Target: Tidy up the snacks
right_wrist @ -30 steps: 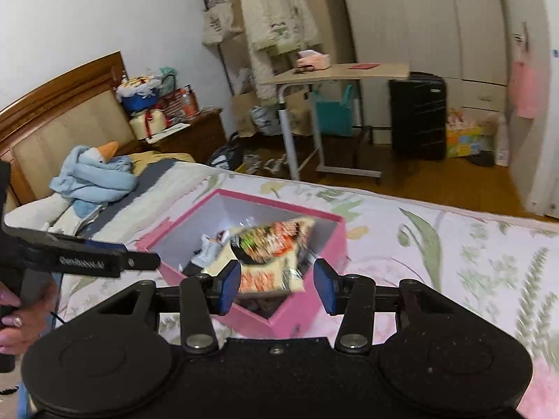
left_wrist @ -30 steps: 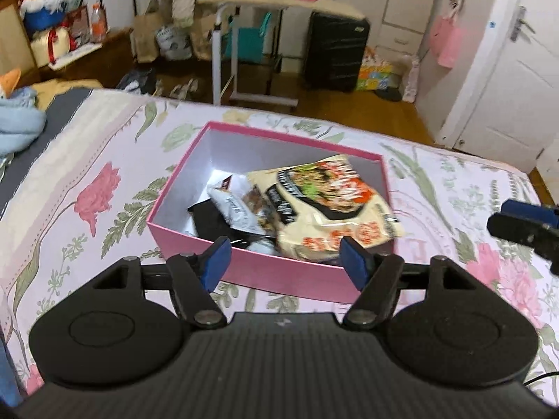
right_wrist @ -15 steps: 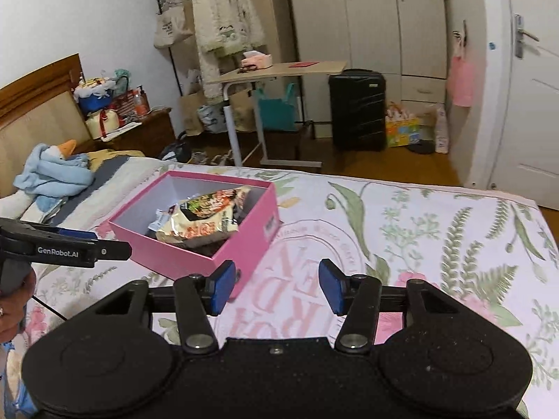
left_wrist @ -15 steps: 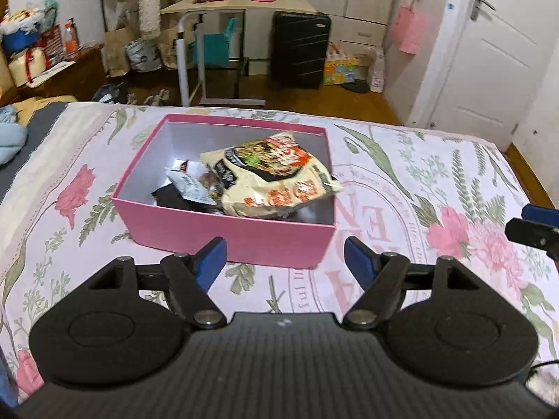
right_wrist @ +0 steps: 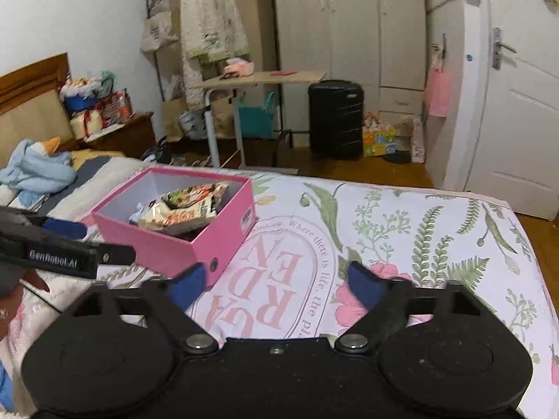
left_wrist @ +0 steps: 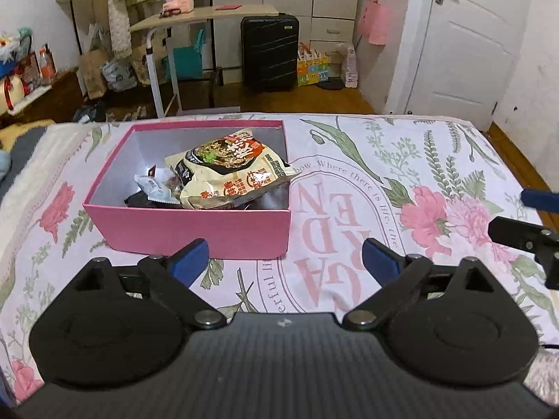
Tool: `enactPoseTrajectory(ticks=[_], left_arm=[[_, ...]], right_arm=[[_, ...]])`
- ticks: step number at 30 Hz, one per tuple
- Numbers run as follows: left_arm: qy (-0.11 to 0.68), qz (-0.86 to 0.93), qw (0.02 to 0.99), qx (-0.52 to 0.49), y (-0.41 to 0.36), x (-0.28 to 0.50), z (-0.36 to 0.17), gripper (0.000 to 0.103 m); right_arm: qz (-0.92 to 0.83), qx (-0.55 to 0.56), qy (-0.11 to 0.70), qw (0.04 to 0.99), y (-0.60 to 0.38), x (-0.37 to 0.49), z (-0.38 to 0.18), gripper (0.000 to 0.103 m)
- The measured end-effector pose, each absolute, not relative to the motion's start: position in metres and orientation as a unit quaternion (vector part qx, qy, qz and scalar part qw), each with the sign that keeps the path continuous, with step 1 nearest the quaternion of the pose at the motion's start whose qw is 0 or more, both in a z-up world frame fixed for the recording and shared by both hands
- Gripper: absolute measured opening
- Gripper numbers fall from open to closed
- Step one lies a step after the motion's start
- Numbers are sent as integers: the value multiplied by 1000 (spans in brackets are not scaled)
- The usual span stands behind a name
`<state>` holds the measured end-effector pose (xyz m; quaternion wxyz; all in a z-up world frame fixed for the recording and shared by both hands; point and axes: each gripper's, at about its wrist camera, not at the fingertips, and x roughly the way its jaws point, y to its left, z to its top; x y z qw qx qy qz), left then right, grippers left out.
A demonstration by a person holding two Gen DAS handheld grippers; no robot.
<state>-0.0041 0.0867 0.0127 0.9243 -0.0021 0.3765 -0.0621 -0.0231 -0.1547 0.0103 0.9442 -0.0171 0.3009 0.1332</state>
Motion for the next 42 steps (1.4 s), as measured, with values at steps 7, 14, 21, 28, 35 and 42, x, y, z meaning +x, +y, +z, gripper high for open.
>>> enactPoseTrajectory(ticks=[7,14,21,28,35,42], left_arm=[[367,-64,928,17,72,-12,14,98],[370,-54,927,28,65,-15,13,98],[361,-55,931,24,65,-17,12,98],[356,-52,933,21,65,-17,10,98],[345,-31,938,16,65,-15,4,98],[354,-31,935,20,64,-14,1,98]], right_arm=[[67,-4,322,944,-161,-21,7,100],[52,8,328,943,-169,-31,8,100],[33,7,312,950,-168,-36,11,100],[15,-1,313,950,-165,-33,6,100],[18,1,315,949,-165,-33,3,100],[20,-3,319,947,-164,-32,2,100]])
